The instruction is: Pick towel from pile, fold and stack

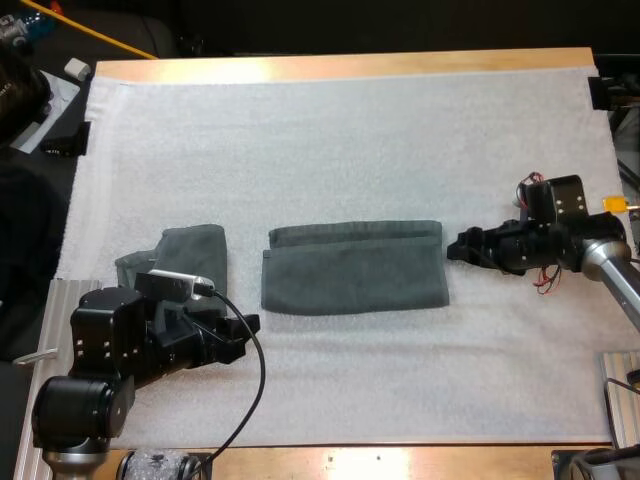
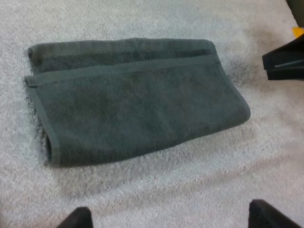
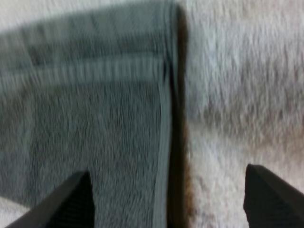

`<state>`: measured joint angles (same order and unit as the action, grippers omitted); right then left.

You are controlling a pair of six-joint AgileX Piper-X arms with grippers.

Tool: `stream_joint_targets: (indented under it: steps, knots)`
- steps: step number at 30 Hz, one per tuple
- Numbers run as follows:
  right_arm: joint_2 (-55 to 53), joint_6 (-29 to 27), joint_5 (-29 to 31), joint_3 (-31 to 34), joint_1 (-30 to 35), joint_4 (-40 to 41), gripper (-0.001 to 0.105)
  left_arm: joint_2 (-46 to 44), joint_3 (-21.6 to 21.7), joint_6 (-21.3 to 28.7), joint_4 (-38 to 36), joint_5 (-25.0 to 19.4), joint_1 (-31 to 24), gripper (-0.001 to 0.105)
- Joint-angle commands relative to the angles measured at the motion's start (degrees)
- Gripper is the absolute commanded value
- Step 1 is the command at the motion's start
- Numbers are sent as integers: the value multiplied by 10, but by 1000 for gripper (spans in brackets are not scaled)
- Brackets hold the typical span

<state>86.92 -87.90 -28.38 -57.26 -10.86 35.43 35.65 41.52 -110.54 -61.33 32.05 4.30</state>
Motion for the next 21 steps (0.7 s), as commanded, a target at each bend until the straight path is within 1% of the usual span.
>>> stream_joint_targets:
  steps: [1, 5, 8, 15, 20, 21]
  knots:
    - [28, 1, -44, -3, 6, -18, 64, -1, 4, -2, 3, 6, 1, 63]
    - [58, 18, -69, -4, 1, -40, 64, 0, 4, -2, 2, 6, 1, 63]
    - [76, 36, -75, -4, -7, -53, 64, 0, 3, -1, 1, 7, 1, 63]
    - [110, 86, -71, -3, -44, -85, 64, 0, 4, -1, 1, 7, 1, 63]
    - [125, 105, -68, -3, -70, -93, 64, 0, 4, -1, 3, 6, 1, 63]
    - [122, 101, -71, -3, -69, -92, 63, -1, 3, -2, 4, 2, 1, 63]
